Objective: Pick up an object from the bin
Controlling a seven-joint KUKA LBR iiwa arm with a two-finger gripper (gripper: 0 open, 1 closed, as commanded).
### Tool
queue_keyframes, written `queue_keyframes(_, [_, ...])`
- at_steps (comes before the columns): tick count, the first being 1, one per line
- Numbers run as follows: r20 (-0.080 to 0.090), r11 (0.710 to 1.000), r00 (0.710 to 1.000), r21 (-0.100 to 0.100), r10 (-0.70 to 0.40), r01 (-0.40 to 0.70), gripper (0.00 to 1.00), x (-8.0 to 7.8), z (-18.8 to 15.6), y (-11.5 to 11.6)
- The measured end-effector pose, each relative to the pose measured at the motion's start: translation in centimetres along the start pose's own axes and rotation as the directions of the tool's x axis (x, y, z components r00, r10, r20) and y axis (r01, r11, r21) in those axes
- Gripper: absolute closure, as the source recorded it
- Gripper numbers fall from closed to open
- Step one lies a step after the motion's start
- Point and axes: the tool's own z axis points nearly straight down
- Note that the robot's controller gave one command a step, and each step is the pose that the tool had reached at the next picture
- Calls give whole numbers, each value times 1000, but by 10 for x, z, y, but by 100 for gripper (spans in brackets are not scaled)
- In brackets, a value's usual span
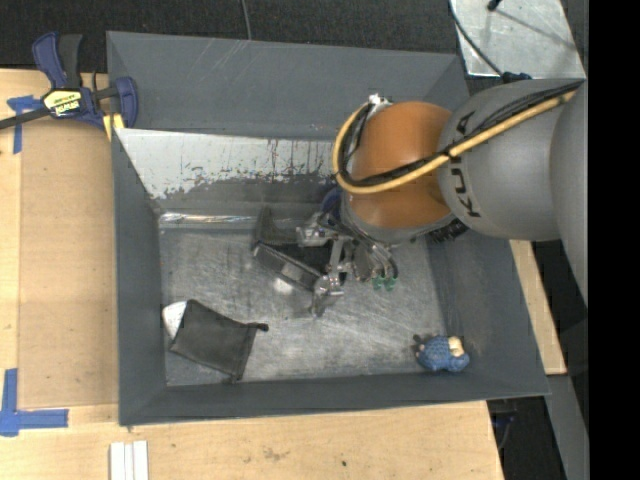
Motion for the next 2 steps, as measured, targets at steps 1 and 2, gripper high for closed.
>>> queue_keyframes(1, [-27,990,990,6,-140,140,0,-25,-1,-4])
queue_keyframes(2, [-15,988,988,4,-152,152,0,-23,-1,-4])
